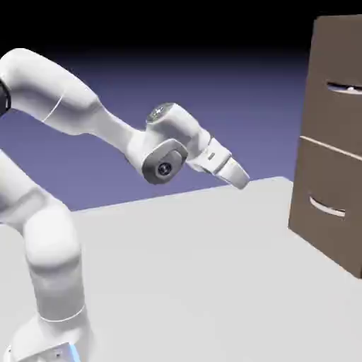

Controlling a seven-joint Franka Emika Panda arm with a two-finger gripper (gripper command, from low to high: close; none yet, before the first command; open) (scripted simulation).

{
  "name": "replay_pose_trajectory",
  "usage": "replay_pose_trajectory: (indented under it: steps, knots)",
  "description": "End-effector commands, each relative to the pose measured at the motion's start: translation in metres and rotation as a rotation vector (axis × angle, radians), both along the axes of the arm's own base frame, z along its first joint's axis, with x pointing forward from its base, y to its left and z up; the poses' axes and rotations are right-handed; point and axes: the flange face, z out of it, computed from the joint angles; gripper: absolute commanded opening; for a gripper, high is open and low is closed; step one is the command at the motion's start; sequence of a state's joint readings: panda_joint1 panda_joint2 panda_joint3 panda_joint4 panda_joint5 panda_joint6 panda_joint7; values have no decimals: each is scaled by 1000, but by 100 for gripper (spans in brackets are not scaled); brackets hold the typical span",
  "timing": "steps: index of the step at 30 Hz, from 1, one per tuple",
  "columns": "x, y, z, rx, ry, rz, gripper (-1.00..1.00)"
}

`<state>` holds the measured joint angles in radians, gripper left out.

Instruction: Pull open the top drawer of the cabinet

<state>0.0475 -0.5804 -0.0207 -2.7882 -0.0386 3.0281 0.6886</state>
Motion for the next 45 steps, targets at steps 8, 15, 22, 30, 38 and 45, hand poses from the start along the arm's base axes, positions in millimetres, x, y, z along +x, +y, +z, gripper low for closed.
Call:
replay_pose_trajectory:
  steps: [8, 15, 22, 30, 38, 45]
  knots:
    - [1, 47, 89, -400, -191, 455, 0]
    - [-12, 70, 161, -778, -378, 758, 0]
    - [-26, 74, 225, -1178, -554, 963, 0]
    - [-32, 58, 283, -1650, -698, 1081, 0]
    - [-17, 27, 319, -2122, -736, 1105, 0]
    - [17, -1, 332, -2518, -657, 1093, 0]
